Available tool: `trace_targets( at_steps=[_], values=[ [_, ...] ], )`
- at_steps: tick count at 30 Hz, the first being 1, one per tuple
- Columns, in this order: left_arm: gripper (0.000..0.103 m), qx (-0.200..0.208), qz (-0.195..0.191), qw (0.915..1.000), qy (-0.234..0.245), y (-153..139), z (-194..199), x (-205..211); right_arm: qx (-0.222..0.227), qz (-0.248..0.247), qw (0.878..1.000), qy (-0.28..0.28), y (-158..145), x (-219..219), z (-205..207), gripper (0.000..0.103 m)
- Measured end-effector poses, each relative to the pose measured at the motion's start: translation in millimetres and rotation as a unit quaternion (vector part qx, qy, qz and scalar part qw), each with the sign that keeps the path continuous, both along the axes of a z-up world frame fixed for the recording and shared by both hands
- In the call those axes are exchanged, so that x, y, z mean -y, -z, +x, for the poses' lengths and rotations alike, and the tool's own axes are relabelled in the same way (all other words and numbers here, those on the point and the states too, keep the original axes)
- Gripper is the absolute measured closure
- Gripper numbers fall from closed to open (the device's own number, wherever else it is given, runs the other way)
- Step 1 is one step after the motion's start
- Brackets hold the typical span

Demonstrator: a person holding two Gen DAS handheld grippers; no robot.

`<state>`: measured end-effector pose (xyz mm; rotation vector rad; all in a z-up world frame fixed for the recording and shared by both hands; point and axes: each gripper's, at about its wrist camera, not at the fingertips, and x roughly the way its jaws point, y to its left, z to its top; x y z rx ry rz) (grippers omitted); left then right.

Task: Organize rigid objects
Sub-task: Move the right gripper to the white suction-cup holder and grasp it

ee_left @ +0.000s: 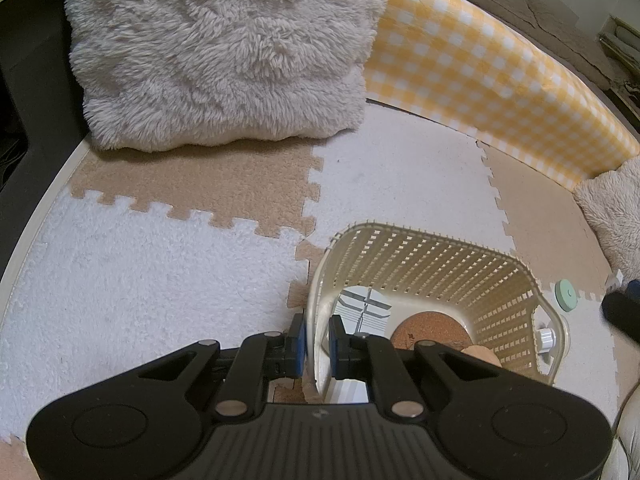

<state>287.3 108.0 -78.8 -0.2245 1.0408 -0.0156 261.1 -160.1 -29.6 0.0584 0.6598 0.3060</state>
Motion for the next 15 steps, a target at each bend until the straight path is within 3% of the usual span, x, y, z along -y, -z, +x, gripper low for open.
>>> trace_targets(
  at_steps=[9,15],
  values=[
    [0.092,0.000,0.000,1.0000,0.000,0,0,0,-0.006,-0.027,0.993,0.113,31,61,17,0.000],
    [0.092,0.000,0.000,1.0000,0.000,0,0,0,-0.035,-0.042,0.989,0.139,68,79,22,0.002]
  ],
)
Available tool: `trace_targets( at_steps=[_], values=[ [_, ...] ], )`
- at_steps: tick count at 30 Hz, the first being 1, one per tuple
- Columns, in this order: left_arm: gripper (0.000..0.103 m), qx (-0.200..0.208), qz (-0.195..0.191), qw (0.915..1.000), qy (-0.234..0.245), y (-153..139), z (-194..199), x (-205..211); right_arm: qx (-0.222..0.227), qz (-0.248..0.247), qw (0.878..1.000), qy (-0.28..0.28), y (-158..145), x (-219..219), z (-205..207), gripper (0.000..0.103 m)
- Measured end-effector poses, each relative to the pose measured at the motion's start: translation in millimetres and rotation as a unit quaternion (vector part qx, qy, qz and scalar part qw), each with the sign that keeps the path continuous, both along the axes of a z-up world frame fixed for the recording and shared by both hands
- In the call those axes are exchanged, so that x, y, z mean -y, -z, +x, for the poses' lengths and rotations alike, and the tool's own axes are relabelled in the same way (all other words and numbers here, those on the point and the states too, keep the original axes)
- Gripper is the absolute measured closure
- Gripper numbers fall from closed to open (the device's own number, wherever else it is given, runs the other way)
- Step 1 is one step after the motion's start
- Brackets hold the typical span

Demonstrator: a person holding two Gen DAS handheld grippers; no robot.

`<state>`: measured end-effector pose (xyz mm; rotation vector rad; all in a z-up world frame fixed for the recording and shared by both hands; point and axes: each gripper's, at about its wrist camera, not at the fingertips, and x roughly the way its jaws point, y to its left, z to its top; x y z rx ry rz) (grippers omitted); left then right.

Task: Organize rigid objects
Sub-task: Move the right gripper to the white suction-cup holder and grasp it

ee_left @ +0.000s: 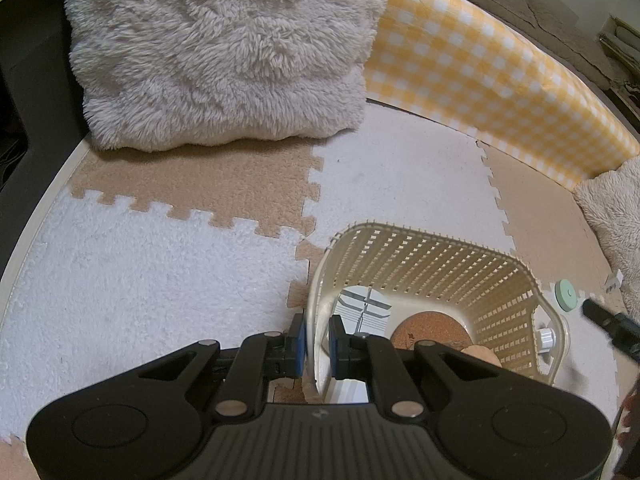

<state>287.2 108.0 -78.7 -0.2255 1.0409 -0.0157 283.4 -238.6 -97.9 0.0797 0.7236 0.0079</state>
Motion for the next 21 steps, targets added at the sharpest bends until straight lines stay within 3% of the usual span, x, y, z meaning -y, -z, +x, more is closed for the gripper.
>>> trace_targets(
  at_steps=[5,9,14,21],
  values=[
    [0.092,0.000,-0.001,1.0000,0.000,0,0,0,-0.042,-0.021,0.999,-0.022,33,1,2,0.030],
    [0.092,0.000,-0.001,1.0000,0.000,0,0,0,-0.055,-0.042,0.997,-0.039,48,-4,2,0.036],
    [0.092,0.000,-0.001,1.0000,0.000,0,0,0,-0.066,-0.075,0.993,-0.066,57,-16,3,0.056],
    [0.092,0.001,0.000,1.0000,0.000,0,-1,0,-0.067,-0.102,0.989,-0.079,61,-23,4,0.068]
  ],
)
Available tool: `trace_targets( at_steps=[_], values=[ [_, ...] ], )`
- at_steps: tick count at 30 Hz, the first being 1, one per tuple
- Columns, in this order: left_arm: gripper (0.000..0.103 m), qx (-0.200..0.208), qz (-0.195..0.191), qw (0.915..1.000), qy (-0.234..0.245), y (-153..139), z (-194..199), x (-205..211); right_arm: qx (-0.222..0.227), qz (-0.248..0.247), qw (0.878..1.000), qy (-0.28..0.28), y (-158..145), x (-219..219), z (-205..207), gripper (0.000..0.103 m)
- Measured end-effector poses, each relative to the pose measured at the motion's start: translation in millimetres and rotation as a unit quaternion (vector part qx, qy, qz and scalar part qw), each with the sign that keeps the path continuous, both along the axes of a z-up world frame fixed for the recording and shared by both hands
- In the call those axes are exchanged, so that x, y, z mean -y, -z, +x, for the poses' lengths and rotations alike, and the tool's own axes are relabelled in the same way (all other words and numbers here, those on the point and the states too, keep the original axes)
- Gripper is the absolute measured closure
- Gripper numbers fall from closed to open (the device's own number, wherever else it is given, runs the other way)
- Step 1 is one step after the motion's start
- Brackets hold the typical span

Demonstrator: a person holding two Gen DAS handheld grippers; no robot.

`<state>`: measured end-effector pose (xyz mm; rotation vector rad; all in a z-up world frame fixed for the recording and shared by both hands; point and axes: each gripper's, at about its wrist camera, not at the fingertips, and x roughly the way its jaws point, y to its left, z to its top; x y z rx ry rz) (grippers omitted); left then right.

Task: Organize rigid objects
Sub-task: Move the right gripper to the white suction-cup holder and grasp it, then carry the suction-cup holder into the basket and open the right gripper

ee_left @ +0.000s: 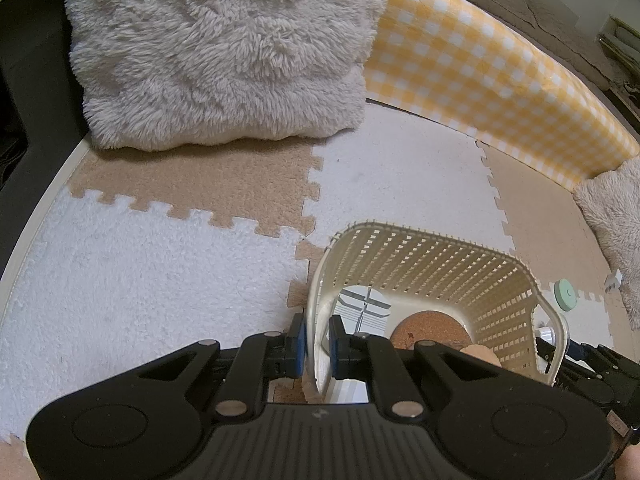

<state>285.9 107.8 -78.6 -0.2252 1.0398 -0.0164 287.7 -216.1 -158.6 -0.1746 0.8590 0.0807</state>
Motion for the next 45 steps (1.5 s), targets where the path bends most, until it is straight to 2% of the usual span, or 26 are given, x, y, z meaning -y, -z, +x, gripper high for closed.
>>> trace_targets(
  at_steps=[9,16,20,25,29,35,39,45],
  values=[
    [0.092,0.000,0.000,1.0000,0.000,0,0,0,0.004,0.002,1.000,0.010,-4,1,1,0.069],
    [0.092,0.000,0.000,1.0000,0.000,0,0,1,0.080,0.056,0.995,0.025,-51,3,-3,0.071],
    [0.092,0.000,0.000,1.0000,0.000,0,0,1,0.116,0.094,0.989,-0.004,-80,-6,-12,0.071],
    [0.092,0.000,0.000,1.0000,0.000,0,0,1,0.139,0.126,0.980,-0.072,-105,-28,-26,0.071],
    [0.092,0.000,0.001,1.0000,0.000,0,0,0,0.123,0.124,0.974,-0.141,-111,-54,-30,0.071],
    [0.092,0.000,0.001,1.0000,0.001,0,0,0,0.060,0.068,0.972,-0.216,-92,-93,-29,0.071],
    [0.092,0.000,0.000,1.0000,0.000,0,0,1,0.031,0.028,0.973,-0.228,-77,-105,-21,0.070],
    [0.092,0.000,0.000,1.0000,0.000,0,0,0,0.009,0.011,0.977,-0.211,-68,-108,-4,0.070]
  ],
)
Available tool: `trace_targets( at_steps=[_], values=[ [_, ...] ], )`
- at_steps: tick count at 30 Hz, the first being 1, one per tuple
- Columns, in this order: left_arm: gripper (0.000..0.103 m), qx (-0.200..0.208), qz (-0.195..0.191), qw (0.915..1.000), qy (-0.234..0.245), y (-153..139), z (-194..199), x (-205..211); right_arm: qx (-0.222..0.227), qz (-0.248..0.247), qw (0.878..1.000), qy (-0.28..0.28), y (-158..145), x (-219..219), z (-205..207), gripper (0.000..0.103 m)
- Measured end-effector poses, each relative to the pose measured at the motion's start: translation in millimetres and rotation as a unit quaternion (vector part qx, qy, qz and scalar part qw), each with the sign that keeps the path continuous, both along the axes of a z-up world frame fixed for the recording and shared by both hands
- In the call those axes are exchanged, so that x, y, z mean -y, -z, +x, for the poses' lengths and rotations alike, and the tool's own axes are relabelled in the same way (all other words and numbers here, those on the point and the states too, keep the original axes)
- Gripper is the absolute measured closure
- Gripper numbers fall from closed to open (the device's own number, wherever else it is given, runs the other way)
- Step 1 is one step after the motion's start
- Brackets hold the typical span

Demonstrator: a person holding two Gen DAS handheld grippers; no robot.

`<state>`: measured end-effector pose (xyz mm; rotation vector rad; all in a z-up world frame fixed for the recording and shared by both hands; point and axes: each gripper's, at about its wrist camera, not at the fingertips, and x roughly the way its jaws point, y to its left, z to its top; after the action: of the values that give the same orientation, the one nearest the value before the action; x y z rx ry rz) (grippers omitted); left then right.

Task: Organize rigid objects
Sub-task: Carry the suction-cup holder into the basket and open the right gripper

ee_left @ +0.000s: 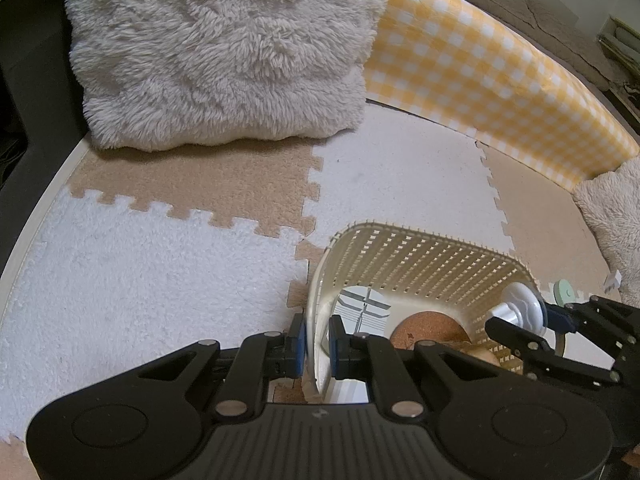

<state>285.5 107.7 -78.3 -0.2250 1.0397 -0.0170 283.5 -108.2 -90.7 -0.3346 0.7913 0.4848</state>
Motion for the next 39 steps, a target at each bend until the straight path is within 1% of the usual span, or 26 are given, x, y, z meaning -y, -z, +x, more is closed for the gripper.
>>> trace_targets(
  at_steps=[1,2,5,13,15,18,19,20,21,22,23,25,27,28,30,31,32,33,39],
  values=[
    [0.092,0.000,0.000,1.0000,0.000,0,0,0,-0.004,-0.001,1.000,0.003,1,0,2,0.068],
    [0.092,0.000,-0.001,1.0000,0.000,0,0,0,-0.006,0.000,1.000,0.008,2,2,3,0.064],
    [0.092,0.001,-0.001,1.0000,0.000,0,0,1,-0.011,0.015,1.000,0.012,2,5,3,0.063],
    [0.092,0.001,-0.001,1.0000,0.000,0,0,2,-0.015,0.016,1.000,0.014,1,4,1,0.063],
    [0.092,0.001,-0.001,1.0000,0.001,0,0,2,-0.018,0.018,1.000,0.015,1,4,0,0.062],
    [0.092,0.001,0.000,1.0000,0.000,0,0,2,-0.024,0.025,0.999,0.016,-1,4,-2,0.056],
    [0.092,0.001,-0.001,1.0000,0.000,0,0,2,-0.027,0.030,0.999,0.015,-3,4,-3,0.052],
    [0.092,0.001,-0.001,1.0000,0.000,0,0,1,-0.029,0.036,0.999,0.015,-5,5,-4,0.045],
    [0.092,0.001,-0.001,1.0000,0.000,0,0,2,-0.031,0.042,0.998,0.017,-7,6,-5,0.040],
    [0.092,0.001,-0.001,1.0000,0.000,0,0,1,-0.033,0.050,0.998,0.017,-10,7,-6,0.034],
    [0.092,0.001,0.000,1.0000,0.000,0,0,2,-0.034,0.057,0.998,0.017,-13,8,-8,0.031],
    [0.092,0.001,0.000,1.0000,0.000,0,0,1,-0.034,0.067,0.997,0.015,-21,10,-10,0.029],
    [0.092,0.001,0.000,1.0000,0.000,-1,-1,1,-0.031,0.072,0.997,0.016,-30,12,-13,0.023],
    [0.092,0.001,0.000,1.0000,0.000,-1,-1,1,-0.029,0.075,0.997,0.017,-34,14,-14,0.018],
    [0.092,0.001,0.001,1.0000,0.001,-1,-1,2,-0.024,0.084,0.996,0.016,-43,19,-17,0.016],
    [0.092,0.001,0.001,1.0000,0.001,-1,0,1,-0.022,0.089,0.996,0.017,-48,22,-18,0.013],
    [0.092,0.001,0.001,1.0000,0.001,-1,0,1,-0.017,0.094,0.995,0.020,-52,25,-19,0.008],
    [0.092,0.001,0.002,1.0000,0.001,-1,0,0,-0.012,0.099,0.995,0.024,-57,29,-20,0.005],
    [0.092,0.001,0.005,1.0000,0.002,-1,0,0,0.023,0.121,0.991,0.048,-80,60,-23,0.000]
  ],
)
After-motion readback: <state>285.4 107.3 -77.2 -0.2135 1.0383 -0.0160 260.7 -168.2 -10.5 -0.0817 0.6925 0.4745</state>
